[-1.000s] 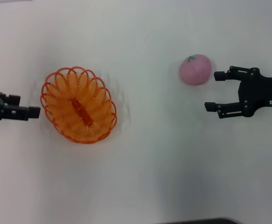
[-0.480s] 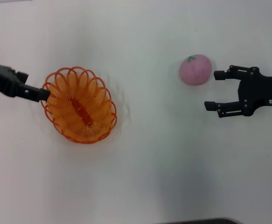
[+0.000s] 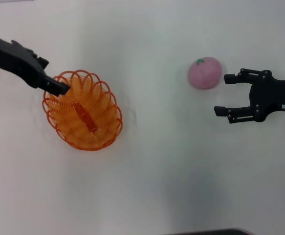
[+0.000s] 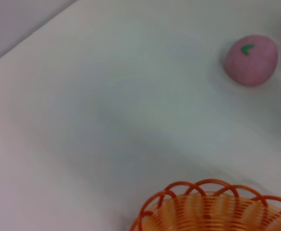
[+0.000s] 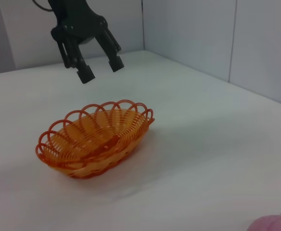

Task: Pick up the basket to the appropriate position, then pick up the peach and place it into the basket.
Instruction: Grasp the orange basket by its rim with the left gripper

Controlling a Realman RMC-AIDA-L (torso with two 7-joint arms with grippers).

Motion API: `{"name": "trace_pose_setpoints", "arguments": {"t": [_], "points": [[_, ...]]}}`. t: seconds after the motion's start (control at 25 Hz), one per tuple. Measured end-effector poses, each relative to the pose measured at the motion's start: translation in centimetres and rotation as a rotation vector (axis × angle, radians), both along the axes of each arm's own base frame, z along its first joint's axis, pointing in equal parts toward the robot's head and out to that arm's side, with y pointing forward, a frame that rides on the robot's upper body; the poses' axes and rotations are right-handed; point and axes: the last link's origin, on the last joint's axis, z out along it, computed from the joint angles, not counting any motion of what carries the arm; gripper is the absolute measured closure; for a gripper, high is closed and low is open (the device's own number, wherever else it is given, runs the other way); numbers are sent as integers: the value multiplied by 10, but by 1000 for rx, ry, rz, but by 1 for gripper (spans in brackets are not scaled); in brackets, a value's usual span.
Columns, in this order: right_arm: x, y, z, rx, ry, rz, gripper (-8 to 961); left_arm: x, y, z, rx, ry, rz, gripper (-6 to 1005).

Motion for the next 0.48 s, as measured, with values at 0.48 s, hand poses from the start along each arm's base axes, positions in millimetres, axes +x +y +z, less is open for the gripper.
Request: {"name": "trace_pose_setpoints", "arguments": {"t": [0.48], "points": [[0,1,1,1,-2,2,13,16,17,-27,-20,151,-72,100]]}}
